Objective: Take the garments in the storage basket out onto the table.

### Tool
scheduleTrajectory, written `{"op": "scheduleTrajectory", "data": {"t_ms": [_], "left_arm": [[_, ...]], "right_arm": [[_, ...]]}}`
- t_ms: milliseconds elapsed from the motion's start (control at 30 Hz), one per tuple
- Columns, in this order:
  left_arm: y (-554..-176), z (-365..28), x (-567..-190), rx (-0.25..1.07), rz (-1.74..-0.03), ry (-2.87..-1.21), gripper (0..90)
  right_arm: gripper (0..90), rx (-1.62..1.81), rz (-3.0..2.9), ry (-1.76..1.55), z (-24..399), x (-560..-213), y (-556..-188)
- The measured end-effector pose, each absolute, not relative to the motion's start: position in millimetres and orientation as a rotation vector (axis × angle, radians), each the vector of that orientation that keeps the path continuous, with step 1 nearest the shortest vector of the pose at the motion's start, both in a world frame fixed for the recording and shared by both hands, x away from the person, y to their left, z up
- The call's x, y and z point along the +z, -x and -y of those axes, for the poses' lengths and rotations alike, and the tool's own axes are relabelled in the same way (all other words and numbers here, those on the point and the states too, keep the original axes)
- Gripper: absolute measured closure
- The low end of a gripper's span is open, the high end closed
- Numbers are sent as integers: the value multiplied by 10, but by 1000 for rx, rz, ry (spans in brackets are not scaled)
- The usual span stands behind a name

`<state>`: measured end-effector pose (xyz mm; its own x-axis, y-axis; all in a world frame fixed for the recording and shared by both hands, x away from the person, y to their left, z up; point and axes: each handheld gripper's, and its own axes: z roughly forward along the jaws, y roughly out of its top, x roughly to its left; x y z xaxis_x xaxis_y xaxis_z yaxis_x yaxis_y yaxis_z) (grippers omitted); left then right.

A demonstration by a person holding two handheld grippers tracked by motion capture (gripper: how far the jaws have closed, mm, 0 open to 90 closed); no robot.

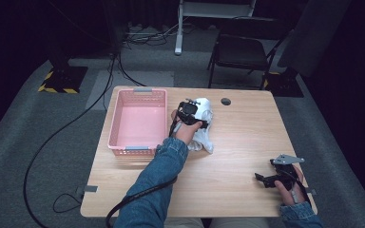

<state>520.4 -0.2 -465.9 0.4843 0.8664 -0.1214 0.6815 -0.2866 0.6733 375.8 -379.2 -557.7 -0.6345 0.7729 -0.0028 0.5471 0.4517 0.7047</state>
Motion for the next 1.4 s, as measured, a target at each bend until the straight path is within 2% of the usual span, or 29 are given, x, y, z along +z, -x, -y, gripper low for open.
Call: {"op": "scheduleTrajectory", "data": {"t_ms": [367, 1400], "left_arm": [[-4985, -157, -4502, 337, -1236, -2013, 101], [-4442, -505, -4157, 475, -1143, -2008, 103]], "right_arm": [[0, 983, -2390, -1118, 3790, -5577, -3768], [0, 982, -2390, -1118, 3790, -5577, -3767]]}}
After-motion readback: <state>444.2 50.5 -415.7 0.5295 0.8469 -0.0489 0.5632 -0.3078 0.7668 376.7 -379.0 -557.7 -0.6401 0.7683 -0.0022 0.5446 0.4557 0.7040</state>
